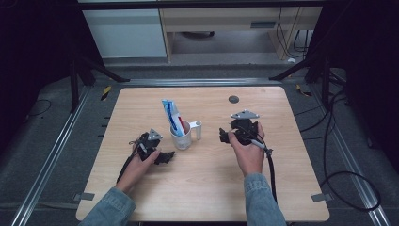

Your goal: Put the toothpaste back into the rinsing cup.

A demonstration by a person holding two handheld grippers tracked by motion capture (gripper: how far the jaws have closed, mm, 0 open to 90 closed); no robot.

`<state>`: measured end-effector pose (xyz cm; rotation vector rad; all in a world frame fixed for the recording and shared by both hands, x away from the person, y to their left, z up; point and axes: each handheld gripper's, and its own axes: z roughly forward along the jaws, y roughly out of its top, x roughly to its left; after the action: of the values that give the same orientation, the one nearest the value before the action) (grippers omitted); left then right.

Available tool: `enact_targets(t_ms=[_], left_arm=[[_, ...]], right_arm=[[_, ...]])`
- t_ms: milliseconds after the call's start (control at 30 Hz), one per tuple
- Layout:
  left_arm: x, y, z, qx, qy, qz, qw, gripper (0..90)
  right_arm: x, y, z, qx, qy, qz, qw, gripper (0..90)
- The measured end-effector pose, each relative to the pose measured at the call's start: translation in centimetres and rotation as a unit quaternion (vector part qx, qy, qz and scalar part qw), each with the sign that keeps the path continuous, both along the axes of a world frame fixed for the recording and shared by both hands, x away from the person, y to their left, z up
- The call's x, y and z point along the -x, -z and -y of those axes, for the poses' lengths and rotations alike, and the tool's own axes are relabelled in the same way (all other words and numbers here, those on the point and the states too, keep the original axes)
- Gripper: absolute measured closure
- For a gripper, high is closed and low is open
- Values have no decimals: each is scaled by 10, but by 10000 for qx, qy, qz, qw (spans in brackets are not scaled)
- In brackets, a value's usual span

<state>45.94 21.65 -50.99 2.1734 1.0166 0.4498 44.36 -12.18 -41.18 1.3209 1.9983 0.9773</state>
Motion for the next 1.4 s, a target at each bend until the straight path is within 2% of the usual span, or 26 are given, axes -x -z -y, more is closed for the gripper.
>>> enact_targets(t_ms=[267,533,867,1400], left_arm=[[0,0,0,0,1,0,10000,0],[0,0,0,0,1,0,10000,0],[0,0,0,1,0,0,10000,0],[0,0,0,0,0,-1,10000,0]], right_arm=[[5,11,27,49,168,-71,9998,116],[8,22,41,14,269,-165,9995,103],[13,45,61,0,456,-376,9983,87],[20,68,78,-138,616,-520,9967,85]])
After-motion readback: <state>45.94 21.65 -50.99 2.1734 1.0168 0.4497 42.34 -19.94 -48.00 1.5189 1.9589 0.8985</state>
